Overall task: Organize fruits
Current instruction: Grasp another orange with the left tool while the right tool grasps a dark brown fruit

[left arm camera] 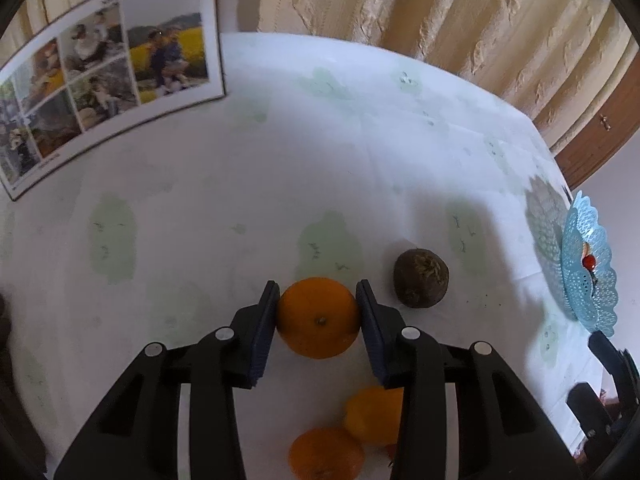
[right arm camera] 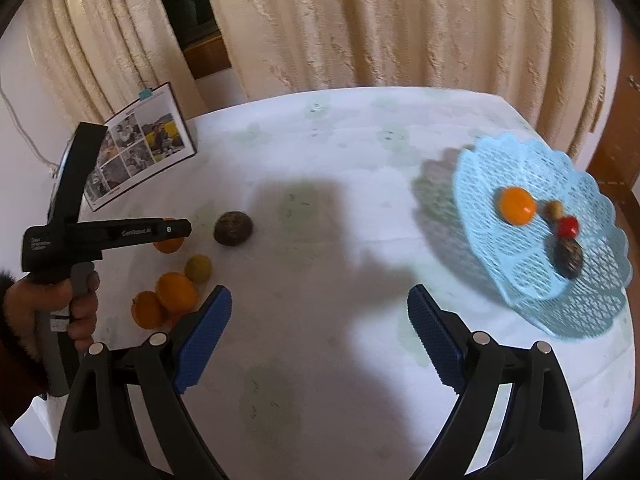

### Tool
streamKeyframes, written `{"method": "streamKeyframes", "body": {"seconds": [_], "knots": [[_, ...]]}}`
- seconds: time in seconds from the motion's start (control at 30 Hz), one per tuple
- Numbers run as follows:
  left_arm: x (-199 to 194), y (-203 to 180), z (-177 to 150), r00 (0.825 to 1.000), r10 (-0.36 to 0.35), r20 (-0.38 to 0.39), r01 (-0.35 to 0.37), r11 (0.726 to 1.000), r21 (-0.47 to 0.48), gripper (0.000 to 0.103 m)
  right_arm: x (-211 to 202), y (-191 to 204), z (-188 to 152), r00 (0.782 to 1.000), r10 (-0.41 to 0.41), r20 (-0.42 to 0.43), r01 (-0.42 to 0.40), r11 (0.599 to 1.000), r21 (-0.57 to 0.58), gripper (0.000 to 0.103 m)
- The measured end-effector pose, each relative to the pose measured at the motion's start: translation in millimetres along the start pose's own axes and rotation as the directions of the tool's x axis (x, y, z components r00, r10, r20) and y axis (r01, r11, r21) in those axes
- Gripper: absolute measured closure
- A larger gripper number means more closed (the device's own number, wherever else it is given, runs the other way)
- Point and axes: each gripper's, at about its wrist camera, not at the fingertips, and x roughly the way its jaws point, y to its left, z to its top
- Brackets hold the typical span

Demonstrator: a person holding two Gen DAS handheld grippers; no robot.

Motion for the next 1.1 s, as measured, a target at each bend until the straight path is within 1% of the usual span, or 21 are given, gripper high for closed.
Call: {"method": "streamKeyframes", "body": {"seconds": [0.23,0.37,0.5,0.6,0.63,0.7,0.77,0.8,0.83,0.87,0.9,0.97,1.03,1.1], "knots": [[-33.7,18.1,1.9,0.998,0.021,0.055,-0.020,1.000,-0.009,0.063,26.2,28.0,21.9,0.998,0.055,0.002,-0.055,0.998,-0.041,0.012],[-47.6,26.7,-1.3,0.997,0.035,0.071,-0.034,0.999,-0.014,0.063,48.0,48.0,38.2,0.997,0.078,-0.003,-0.078,0.994,-0.071,0.012],[-56.9,35.4,-4.7,0.996,0.040,0.078,-0.038,0.999,-0.027,0.063,72.4,65.7,49.6,0.997,0.077,-0.022,-0.078,0.992,-0.099,0.012],[-61.8,41.5,-6.8,0.996,0.044,0.080,-0.041,0.999,-0.036,0.063,91.8,74.2,53.7,0.997,0.055,-0.046,-0.060,0.992,-0.114,0.012],[-62.7,43.0,-7.3,0.996,0.045,0.080,-0.042,0.998,-0.037,0.063,98.9,77.5,55.0,0.997,0.048,-0.055,-0.055,0.991,-0.119,0.014],[-64.1,46.1,-9.5,0.996,0.046,0.078,-0.043,0.998,-0.040,0.063,108.4,81.2,54.7,0.997,0.037,-0.067,-0.045,0.990,-0.131,0.017],[-64.6,48.6,-10.6,0.996,0.050,0.073,-0.047,0.998,-0.042,0.063,117.5,84.6,53.1,0.996,0.022,-0.085,-0.034,0.989,-0.141,0.025],[-64.5,49.6,-10.9,0.996,0.051,0.072,-0.048,0.998,-0.044,0.063,120.7,85.3,52.5,0.996,0.017,-0.092,-0.030,0.989,-0.144,0.027],[-64.2,50.9,-11.0,0.996,0.051,0.070,-0.048,0.998,-0.046,0.063,123.3,85.4,51.5,0.995,0.011,-0.097,-0.025,0.989,-0.148,0.031],[-64.1,51.6,-11.1,0.996,0.052,0.069,-0.049,0.998,-0.047,0.063,126.5,86.2,50.7,0.995,0.005,-0.105,-0.021,0.988,-0.153,0.037],[-63.9,52.1,-11.2,0.996,0.053,0.069,-0.050,0.998,-0.048,0.063,128.8,86.7,49.7,0.994,0.001,-0.112,-0.019,0.987,-0.157,0.041],[-63.7,52.7,-10.9,0.996,0.053,0.068,-0.050,0.998,-0.050,0.063,133.4,87.5,48.2,0.992,-0.008,-0.128,-0.013,0.986,-0.167,0.059],[-63.5,52.1,-10.6,0.996,0.052,0.067,-0.049,0.998,-0.048,0.063,131.6,85.7,46.9,0.992,-0.005,-0.130,-0.017,0.985,-0.172,0.059],[-63.5,50.9,-10.0,0.996,0.050,0.067,-0.047,0.998,-0.045,0.063,121.1,83.7,47.7,0.994,0.007,-0.108,-0.025,0.985,-0.171,0.060]]}}
